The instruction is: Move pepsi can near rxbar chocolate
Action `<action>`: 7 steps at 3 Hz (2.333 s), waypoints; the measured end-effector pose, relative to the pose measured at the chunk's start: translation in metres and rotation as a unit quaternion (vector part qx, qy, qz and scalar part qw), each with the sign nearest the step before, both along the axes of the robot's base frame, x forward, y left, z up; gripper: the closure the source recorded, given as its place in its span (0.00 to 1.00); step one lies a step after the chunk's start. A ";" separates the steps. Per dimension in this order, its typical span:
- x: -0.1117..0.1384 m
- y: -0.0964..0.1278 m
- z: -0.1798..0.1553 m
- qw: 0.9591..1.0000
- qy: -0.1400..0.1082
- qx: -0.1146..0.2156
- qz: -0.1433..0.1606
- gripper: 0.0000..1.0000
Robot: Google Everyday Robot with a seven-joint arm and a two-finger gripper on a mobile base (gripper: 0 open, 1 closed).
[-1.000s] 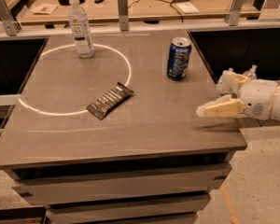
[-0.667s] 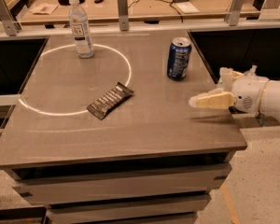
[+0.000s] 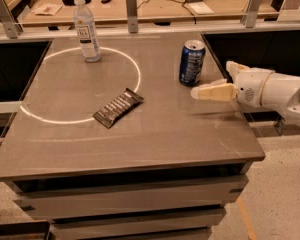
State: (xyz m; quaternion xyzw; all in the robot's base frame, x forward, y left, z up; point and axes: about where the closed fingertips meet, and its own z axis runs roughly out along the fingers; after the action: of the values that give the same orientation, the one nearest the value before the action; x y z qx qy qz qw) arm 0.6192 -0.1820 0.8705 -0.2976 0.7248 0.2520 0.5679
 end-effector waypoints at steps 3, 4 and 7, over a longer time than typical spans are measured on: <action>0.048 0.059 0.000 0.998 -0.016 -0.011 0.066 0.00; 0.055 0.073 0.004 0.997 -0.015 -0.005 0.078 0.18; 0.164 0.144 -0.031 0.990 -0.109 -0.051 0.079 0.88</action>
Offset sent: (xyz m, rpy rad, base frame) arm 0.0586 0.0561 -0.0009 -0.0409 -0.0372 0.1288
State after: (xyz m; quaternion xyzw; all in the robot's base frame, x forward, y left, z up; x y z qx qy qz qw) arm 0.7835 -0.0377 0.8393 -0.4085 0.6442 0.2250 0.6062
